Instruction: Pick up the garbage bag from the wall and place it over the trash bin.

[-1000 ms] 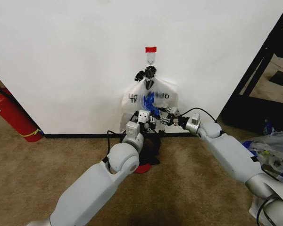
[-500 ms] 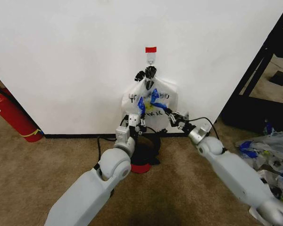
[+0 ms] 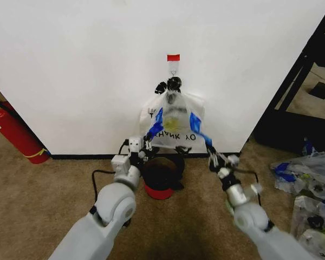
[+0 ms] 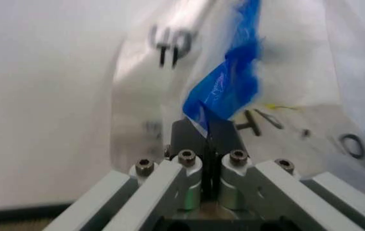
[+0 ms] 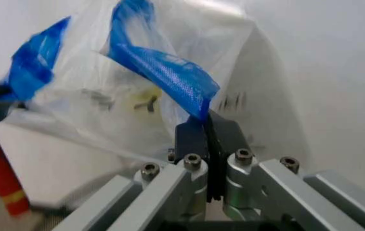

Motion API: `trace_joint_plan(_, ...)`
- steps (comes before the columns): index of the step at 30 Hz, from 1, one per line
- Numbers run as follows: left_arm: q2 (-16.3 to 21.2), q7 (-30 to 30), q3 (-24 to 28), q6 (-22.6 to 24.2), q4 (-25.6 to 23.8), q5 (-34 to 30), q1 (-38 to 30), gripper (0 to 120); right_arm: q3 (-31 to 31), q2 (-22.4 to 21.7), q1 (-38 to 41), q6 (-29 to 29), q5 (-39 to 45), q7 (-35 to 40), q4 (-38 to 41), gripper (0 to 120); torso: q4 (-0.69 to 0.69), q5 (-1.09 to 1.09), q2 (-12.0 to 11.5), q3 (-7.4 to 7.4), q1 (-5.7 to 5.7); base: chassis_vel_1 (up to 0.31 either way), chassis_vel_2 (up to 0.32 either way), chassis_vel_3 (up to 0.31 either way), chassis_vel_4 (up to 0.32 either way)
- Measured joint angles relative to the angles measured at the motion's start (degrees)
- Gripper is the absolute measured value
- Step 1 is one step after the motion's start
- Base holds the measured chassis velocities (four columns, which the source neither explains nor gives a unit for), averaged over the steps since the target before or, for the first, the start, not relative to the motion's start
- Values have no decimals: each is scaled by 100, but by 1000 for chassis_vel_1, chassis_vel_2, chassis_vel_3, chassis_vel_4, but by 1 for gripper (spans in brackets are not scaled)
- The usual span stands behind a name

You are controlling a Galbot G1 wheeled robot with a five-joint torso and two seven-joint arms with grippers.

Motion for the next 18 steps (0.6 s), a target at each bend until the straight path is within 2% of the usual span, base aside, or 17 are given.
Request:
trace_joint_plan(3,-111,52,-38,-187,-1,331,477,0,109,64,-454,281,-314,-10,-101,0,1,0,0,0,0,0,0,0,0)
trace_joint_plan(6,-171,78,-55,-272,-15,480,662,0,168,111,-599,429,-452,-61,-136,0,1,0,0,0,0,0,0,0,0)
trace_joint_plan(13,-304,101,-188,-326,-488,635,1025,0,260,163,-765,695,-547,-313,137,0,2,0,0,0,0,0,0,0,0)
trace_joint_plan(18,-385,108,-361,-314,-925,654,1091,0,232,218,-590,719,-665,-469,505,0,1,-1,0,1,1,0,0,0,0)
